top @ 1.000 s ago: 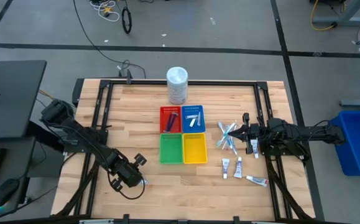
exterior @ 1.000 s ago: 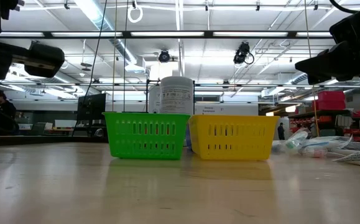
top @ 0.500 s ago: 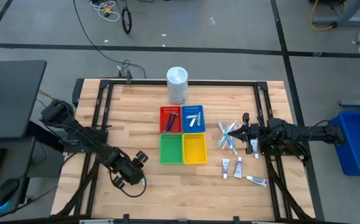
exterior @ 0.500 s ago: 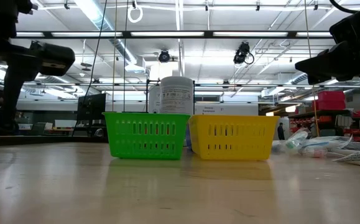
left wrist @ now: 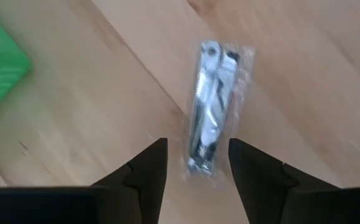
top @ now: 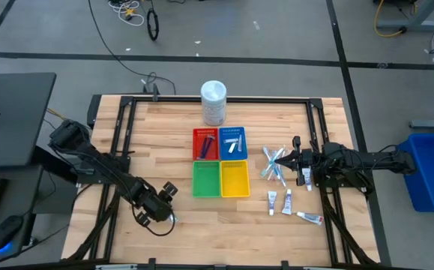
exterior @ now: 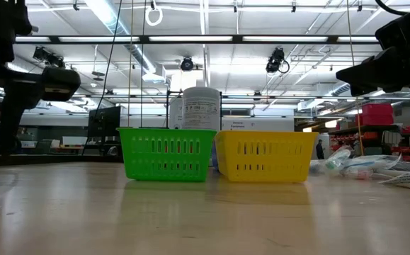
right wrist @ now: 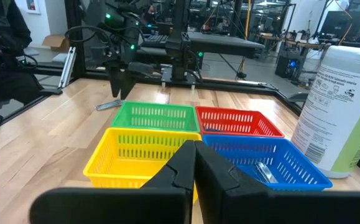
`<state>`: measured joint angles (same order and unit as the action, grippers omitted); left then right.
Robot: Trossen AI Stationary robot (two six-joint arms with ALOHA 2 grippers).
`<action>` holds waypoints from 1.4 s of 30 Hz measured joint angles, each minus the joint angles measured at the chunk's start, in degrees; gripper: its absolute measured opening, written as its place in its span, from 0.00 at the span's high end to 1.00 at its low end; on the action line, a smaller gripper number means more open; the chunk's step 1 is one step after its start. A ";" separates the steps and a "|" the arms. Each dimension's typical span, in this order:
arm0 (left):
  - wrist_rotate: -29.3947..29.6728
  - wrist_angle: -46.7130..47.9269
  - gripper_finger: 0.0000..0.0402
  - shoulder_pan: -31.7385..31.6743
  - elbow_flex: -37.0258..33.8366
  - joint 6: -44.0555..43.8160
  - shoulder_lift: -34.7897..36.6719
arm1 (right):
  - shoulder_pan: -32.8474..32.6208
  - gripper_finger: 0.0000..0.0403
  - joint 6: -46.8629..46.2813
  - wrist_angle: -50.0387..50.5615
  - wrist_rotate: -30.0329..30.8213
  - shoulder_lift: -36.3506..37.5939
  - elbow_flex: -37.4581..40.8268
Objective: Pick & Place Travel size toiletries
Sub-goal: Put the silver nail cutter into the blue bin
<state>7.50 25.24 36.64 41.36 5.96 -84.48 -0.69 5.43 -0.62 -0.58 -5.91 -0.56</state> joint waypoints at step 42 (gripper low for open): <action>-1.34 -6.76 0.75 -2.73 -4.30 -4.15 0.02 | 0.00 0.97 -0.02 0.00 0.01 0.00 -0.01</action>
<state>6.15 18.48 33.91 37.06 1.80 -84.47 -0.69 5.41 -0.62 -0.57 -5.91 -0.57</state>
